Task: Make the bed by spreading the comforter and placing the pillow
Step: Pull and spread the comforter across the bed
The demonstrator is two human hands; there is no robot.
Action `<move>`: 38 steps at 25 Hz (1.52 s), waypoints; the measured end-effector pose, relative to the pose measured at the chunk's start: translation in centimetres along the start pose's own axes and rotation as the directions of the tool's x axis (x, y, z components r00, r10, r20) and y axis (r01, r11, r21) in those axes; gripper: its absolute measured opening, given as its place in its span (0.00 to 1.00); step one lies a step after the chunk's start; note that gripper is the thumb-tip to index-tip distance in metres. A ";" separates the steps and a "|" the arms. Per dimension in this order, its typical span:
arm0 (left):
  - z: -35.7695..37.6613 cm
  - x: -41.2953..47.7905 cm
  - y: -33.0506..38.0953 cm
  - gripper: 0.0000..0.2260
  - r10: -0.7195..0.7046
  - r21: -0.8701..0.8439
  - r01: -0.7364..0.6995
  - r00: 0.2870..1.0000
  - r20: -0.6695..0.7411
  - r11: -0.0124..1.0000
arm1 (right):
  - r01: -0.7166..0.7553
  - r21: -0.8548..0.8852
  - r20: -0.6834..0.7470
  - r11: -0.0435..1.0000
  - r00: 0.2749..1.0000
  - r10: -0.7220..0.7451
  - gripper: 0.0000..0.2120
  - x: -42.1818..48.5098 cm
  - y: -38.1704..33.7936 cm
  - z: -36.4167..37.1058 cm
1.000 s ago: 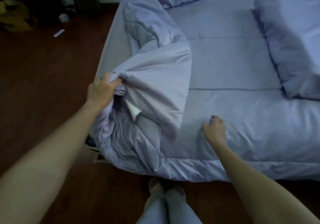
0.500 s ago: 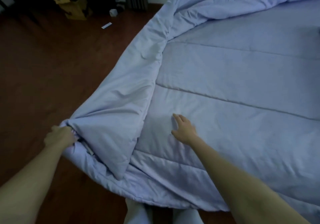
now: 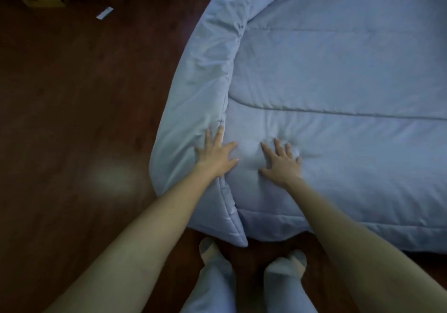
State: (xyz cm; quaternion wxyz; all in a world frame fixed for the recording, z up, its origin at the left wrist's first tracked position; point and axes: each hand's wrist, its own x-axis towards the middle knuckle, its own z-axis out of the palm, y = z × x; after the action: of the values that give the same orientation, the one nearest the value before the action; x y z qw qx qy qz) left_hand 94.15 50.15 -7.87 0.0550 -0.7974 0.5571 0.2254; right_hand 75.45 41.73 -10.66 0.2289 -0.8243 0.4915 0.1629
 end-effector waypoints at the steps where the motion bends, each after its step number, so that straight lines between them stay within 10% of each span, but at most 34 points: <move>1: 0.6 0.6 -0.7 0.27 -0.029 0.010 0.029 1.000 -0.012 1.000 | -0.004 -0.004 0.006 1.000 1.000 0.004 0.37 0.0 0.2 0.1; 9: -4.0 -2.0 -17.3 0.23 -0.250 0.114 0.313 0.891 -0.379 0.943 | -0.052 0.012 0.138 0.999 0.989 0.050 0.39 0.9 -0.4 -0.8; 15: -10.2 -6.0 -22.8 0.23 -0.876 -0.016 0.893 0.439 -0.201 0.451 | -0.070 -0.009 0.175 0.997 0.982 0.071 0.39 0.6 -1.3 -1.4; 20: -10.4 -5.3 -17.3 0.23 -0.643 0.131 0.634 0.765 0.037 0.762 | -0.066 0.041 0.195 0.997 0.979 0.057 0.31 1.6 -2.0 -3.4; 24: -13.0 -4.2 -12.2 0.15 -0.341 -0.053 0.337 0.935 -0.094 0.940 | 0.047 0.233 -0.049 0.971 0.998 -0.037 0.23 1.9 -6.3 -6.4; 38: -25.6 -5.5 -28.9 0.11 0.029 -0.178 -0.105 0.922 -0.385 0.979 | 0.487 0.778 -0.598 0.396 0.768 0.231 0.07 2.2 -34.0 -13.4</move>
State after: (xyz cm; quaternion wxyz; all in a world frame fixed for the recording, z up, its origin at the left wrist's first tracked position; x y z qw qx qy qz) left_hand 126.66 56.97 12.56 -0.1402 -0.8079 0.5593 0.1216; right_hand 107.08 46.94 6.89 0.4745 -0.6031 0.4724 -0.4335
